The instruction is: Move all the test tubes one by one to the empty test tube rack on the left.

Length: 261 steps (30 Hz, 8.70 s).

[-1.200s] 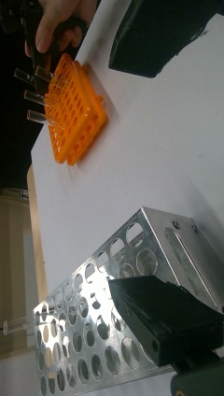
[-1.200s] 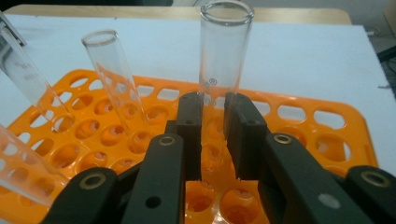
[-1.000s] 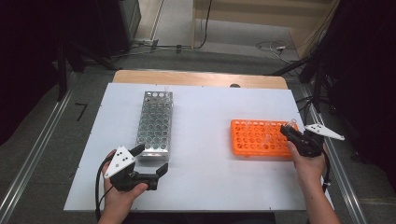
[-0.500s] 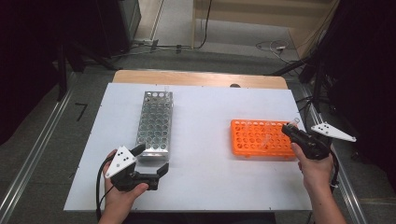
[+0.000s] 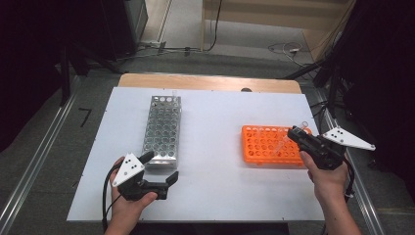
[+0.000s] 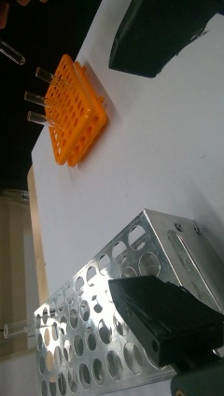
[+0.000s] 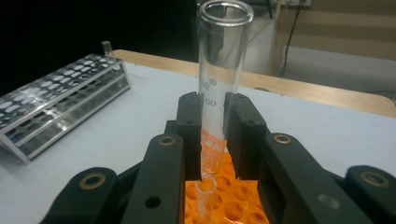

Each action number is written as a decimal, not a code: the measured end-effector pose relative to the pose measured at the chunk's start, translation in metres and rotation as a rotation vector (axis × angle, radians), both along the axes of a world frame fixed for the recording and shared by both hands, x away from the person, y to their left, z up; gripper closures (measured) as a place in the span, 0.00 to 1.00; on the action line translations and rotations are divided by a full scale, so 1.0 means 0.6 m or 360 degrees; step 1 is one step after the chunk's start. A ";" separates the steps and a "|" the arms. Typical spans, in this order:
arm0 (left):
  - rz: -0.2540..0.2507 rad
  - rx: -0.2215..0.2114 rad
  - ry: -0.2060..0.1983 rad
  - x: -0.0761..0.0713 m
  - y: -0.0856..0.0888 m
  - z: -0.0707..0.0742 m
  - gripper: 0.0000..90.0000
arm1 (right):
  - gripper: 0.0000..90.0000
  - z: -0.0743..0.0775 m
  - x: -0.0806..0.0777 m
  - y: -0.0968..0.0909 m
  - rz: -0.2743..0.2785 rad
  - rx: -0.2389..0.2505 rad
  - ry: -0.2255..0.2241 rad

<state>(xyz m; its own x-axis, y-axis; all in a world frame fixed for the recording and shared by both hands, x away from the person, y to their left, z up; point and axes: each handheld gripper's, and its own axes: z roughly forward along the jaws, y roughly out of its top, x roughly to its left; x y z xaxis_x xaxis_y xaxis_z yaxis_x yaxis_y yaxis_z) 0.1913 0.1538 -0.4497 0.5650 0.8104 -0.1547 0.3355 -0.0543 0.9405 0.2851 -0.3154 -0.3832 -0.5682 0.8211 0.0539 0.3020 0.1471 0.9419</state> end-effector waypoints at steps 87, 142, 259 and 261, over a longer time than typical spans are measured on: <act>-0.0418 -0.0014 -0.0051 -0.008 -0.122 0.015 0.68 | 0.82 -0.118 -0.099 0.307 0.0944 -0.0273 0.0164; -0.0239 -0.0011 -0.0075 0.065 -0.043 0.065 0.85 | 0.02 -0.099 -0.068 0.107 0.0659 -0.0109 0.0207; 0.0365 0.0212 0.0169 0.374 -0.002 0.042 0.62 | 0.01 -0.121 -0.032 -0.025 0.0371 -0.0014 0.0266; 0.0356 0.0196 0.0166 0.369 -0.003 0.045 0.53 | 0.01 -0.121 -0.032 -0.025 0.0371 -0.0013 0.0264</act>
